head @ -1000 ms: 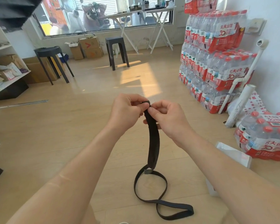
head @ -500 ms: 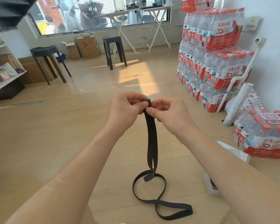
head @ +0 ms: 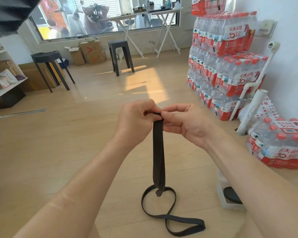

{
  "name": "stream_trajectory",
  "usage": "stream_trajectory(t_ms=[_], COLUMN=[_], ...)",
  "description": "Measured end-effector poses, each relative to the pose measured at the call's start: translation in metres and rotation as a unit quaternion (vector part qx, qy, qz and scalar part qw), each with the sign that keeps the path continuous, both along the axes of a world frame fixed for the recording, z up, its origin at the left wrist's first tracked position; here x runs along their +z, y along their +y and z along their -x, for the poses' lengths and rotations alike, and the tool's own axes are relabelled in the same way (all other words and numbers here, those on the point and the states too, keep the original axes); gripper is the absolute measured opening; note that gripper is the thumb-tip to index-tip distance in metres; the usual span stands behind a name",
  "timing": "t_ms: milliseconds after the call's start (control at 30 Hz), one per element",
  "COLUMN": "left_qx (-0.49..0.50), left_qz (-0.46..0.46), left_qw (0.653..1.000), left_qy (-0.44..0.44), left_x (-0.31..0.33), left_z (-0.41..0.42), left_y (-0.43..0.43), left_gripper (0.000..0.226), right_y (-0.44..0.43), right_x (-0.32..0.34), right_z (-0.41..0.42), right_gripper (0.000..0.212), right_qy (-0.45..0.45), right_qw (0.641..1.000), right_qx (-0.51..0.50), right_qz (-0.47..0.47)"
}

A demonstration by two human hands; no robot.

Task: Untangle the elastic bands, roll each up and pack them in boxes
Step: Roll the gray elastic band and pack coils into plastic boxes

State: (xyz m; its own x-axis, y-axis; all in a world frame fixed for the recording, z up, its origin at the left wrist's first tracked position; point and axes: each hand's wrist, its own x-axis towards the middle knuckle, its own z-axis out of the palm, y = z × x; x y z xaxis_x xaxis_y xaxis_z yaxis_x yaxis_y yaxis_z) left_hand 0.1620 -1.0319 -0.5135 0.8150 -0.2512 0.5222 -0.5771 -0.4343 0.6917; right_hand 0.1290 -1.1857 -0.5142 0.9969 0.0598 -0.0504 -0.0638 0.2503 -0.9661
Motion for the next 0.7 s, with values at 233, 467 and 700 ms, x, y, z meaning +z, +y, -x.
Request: stream_trajectory(t_ms=[233, 467, 700], left_qx=[-0.063, -0.101, -0.143], left_qz=[0.043, 0.068, -0.140], left_qw=[0.994, 0.976, 0.970], left_qy=[0.083, 0.179, 0.135], left_x=[0.008, 0.011, 0.017], left_z=[0.004, 0.001, 0.002], left_y=[0.004, 0.009, 0.012], left_gripper=[0.021, 0.020, 0.031], right_y=[-0.006, -0.006, -0.011], right_x=[0.002, 0.003, 0.002], right_z=[0.001, 0.002, 0.001], right_gripper=[0.013, 0.021, 0.034], right_qy=[-0.016, -0.097, -0.104], right_qw=[0.999, 0.978, 0.972], right_qx=[-0.013, -0.035, 0.000], right_qz=[0.041, 0.182, 0.212])
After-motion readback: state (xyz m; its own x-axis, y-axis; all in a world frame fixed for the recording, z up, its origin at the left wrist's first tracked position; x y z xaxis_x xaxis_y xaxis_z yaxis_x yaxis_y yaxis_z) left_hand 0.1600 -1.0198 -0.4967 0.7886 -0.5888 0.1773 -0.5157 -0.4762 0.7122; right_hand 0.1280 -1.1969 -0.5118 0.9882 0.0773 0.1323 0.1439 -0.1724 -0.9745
